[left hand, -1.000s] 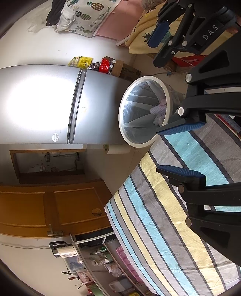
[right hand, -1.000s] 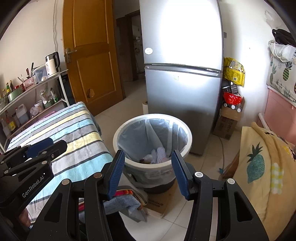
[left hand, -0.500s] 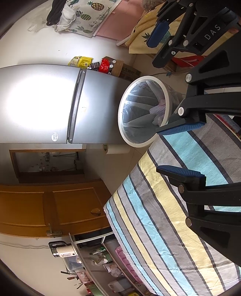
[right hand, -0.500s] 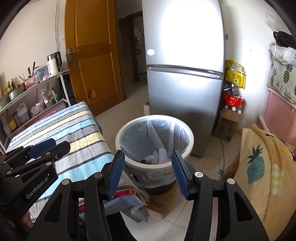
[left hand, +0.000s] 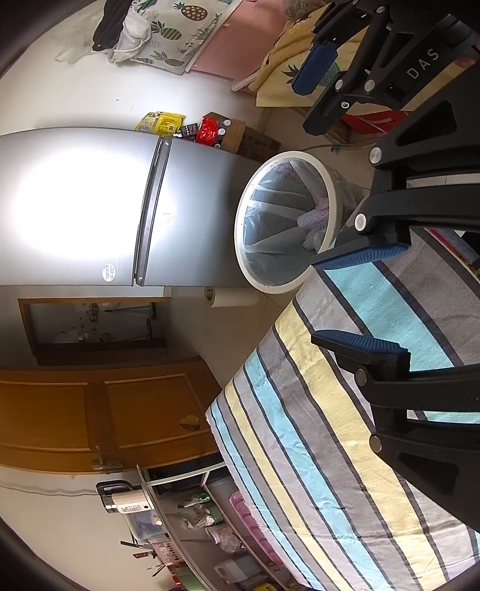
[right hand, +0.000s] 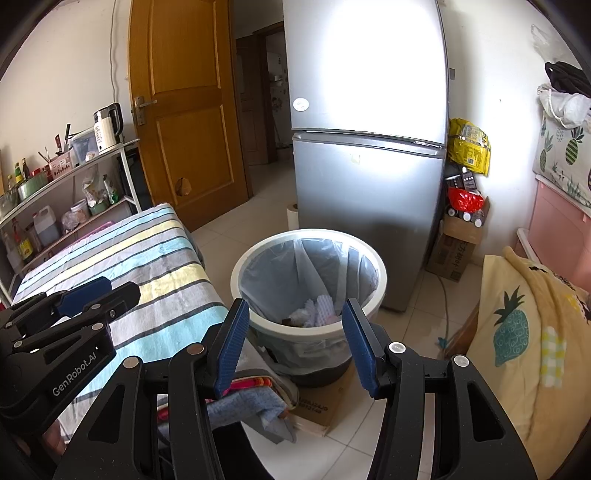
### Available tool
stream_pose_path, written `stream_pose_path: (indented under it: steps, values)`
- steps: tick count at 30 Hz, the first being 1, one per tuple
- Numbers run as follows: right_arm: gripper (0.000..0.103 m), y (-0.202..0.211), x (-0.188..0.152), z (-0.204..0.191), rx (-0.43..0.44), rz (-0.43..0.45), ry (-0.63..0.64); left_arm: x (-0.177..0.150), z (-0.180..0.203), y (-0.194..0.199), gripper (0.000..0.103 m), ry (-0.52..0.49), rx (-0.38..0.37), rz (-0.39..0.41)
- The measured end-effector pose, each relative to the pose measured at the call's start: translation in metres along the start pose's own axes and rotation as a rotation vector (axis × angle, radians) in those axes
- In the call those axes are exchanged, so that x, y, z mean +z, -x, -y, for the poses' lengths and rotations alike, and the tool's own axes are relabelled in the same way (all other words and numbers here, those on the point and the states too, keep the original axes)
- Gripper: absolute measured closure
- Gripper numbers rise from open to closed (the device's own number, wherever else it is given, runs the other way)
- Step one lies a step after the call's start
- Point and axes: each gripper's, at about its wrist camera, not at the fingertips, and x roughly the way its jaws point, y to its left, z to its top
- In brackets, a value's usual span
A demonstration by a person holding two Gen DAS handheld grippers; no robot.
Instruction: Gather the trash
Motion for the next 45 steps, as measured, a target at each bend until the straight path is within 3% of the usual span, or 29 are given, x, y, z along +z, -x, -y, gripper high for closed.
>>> stream_pose_path:
  steps: [45]
  values:
    - [0.05, 0.0015, -0.0018, -0.0024, 0.002, 0.0, 0.001, -0.001, -0.0004, 0.0025, 0.069, 0.007, 0.003, -0.002]
